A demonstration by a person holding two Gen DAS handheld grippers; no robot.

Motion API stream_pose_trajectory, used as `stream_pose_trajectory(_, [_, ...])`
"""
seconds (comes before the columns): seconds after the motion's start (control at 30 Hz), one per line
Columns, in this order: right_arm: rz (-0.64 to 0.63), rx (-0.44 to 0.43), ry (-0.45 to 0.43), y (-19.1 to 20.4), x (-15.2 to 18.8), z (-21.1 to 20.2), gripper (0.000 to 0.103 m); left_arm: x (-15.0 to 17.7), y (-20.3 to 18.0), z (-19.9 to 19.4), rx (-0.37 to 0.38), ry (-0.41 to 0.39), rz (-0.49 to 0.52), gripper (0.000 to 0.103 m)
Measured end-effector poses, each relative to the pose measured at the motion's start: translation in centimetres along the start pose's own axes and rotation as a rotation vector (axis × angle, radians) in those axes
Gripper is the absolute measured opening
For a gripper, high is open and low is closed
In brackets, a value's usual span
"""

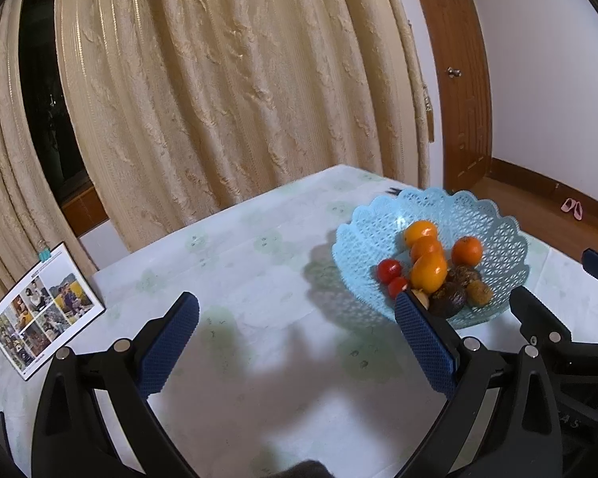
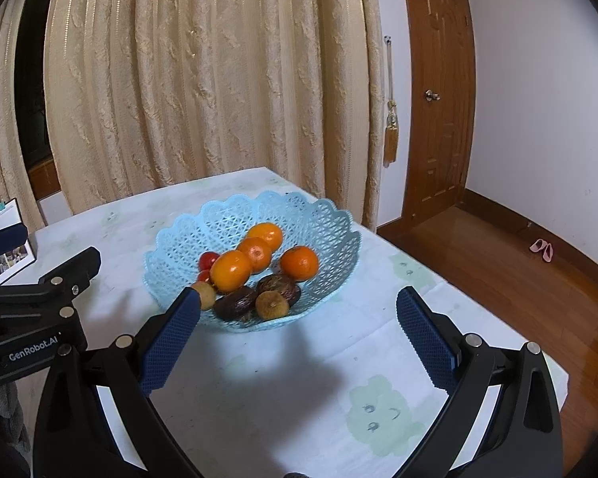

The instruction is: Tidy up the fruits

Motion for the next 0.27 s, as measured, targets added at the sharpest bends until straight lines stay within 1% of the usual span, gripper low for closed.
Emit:
stream_pose_trajectory(0.07, [-0.006,-0.027,0.024,0.9,0.4,0.1,0.100,0.7,1.0,0.2,-0.010,0.031,-0.013,0.098])
stream_pose_trajectory(0.1, [-0.012,-0.056,0.048,1.7,0.9,0.2,0.100,1.1,1.6,0.4,-0.016,0.048,-0.021,0.098])
stream_pose_trajectory(0.2, [-0.042,-0.125,0.117,4.4,2.5,0.7,0.100,3.5,4.3,0.7,-0.050,0.116,-0.052,0.098])
stream_pose_trajectory(0.27, [-0.061,-0.164,0.166,6.3,3.7,1.0,0.100,5.8,6.6,0.7,-0.073,0.173,-0.080,0.098])
Point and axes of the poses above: each gripper's, at about its wrist camera, not at the fingertips, and z roughly the way its jaws point, y to its left, x to its underside, the point moved 10 cm from there along z, roughly the way its jaws point
